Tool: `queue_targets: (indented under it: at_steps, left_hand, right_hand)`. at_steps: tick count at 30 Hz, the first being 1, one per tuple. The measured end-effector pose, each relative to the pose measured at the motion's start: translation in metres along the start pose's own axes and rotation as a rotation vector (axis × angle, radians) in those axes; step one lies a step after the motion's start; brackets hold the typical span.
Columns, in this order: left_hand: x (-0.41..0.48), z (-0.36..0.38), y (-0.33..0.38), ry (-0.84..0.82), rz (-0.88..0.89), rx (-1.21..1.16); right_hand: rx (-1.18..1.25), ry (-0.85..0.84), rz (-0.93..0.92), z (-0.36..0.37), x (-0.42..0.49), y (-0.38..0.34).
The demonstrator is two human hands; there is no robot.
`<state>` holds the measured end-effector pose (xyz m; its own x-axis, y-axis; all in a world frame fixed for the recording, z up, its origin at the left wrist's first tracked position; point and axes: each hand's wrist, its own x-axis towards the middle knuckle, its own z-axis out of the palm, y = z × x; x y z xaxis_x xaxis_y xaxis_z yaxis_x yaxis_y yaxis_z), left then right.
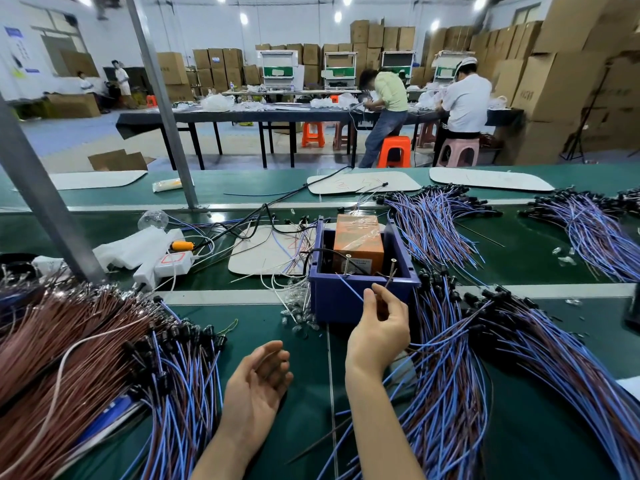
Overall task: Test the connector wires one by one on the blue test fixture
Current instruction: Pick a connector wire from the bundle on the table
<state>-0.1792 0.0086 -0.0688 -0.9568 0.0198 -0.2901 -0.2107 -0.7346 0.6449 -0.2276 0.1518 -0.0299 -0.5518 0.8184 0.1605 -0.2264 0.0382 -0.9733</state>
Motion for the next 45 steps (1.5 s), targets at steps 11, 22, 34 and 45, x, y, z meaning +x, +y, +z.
queue_targets:
  at_steps: [11, 22, 34, 45]
  left_hand:
    - [-0.001, -0.001, 0.000, 0.000, -0.007, -0.005]
    - [0.020, 0.080, -0.022, -0.047, 0.041, 0.599]
    - [0.038, 0.126, -0.018, -0.034, 0.021, 0.537]
    - [0.039, 0.127, -0.014, -0.092, 0.020, 0.565]
  right_hand:
    - [-0.001, -0.044, -0.014, -0.003, -0.004, 0.000]
    - [0.010, -0.093, -0.027, -0.004, -0.005, 0.003]
    - [0.056, -0.168, -0.015, -0.009, 0.000, 0.001]
    - [0.032, -0.219, 0.010, -0.016, 0.000, -0.004]
